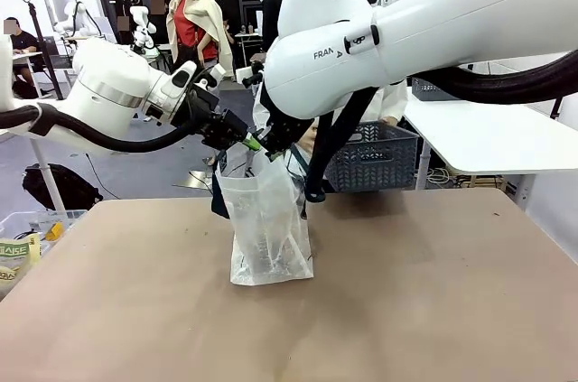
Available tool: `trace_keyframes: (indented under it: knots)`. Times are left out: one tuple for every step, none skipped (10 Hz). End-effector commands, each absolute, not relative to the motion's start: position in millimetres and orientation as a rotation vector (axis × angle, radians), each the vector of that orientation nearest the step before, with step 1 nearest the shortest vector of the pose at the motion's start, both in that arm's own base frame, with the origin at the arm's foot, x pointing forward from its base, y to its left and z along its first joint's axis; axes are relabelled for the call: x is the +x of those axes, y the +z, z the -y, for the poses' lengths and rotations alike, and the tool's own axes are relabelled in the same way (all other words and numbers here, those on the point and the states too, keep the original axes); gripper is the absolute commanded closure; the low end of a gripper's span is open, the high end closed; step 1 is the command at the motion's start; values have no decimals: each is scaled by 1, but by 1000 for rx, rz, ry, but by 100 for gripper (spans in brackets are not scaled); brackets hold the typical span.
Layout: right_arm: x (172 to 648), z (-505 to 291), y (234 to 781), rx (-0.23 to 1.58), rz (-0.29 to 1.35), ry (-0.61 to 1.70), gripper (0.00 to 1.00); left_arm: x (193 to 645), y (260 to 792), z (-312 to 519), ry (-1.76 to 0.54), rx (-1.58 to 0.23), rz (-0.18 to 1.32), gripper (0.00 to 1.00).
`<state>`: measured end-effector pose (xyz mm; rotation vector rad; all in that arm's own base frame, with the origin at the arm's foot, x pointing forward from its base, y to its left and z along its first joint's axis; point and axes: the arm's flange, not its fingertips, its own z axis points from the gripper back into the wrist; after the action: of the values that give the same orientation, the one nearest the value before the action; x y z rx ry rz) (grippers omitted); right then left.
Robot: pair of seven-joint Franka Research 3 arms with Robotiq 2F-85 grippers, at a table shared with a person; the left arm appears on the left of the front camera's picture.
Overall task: Transfer purchased items from the store into the shopping bag.
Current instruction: Move the Reusable shopping bag to the right side of the table.
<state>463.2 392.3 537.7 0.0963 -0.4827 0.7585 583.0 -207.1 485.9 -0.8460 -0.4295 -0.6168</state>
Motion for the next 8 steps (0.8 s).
trace_keyframes:
  knots:
    - [472,-405,538,66,467,795,100,591,483,204,-674,-916,440,50]
    - [473,-409,537,60,460,805,100,594,481,204,-694,-941,430,50]
    - [472,-411,537,60,457,811,100,596,480,206,-689,-952,432,50]
    - [472,-414,537,61,456,820,100,596,479,207,-715,-961,455,50]
    - [471,-418,539,50,456,830,100,597,480,210,-735,-963,449,50]
    - [470,-422,539,43,454,838,100,601,479,212,-734,-969,429,50]
    - [468,-428,539,29,453,840,100,602,477,214,-743,-969,423,50]
    - [467,-433,539,28,451,857,100,602,477,216,-753,-968,419,50]
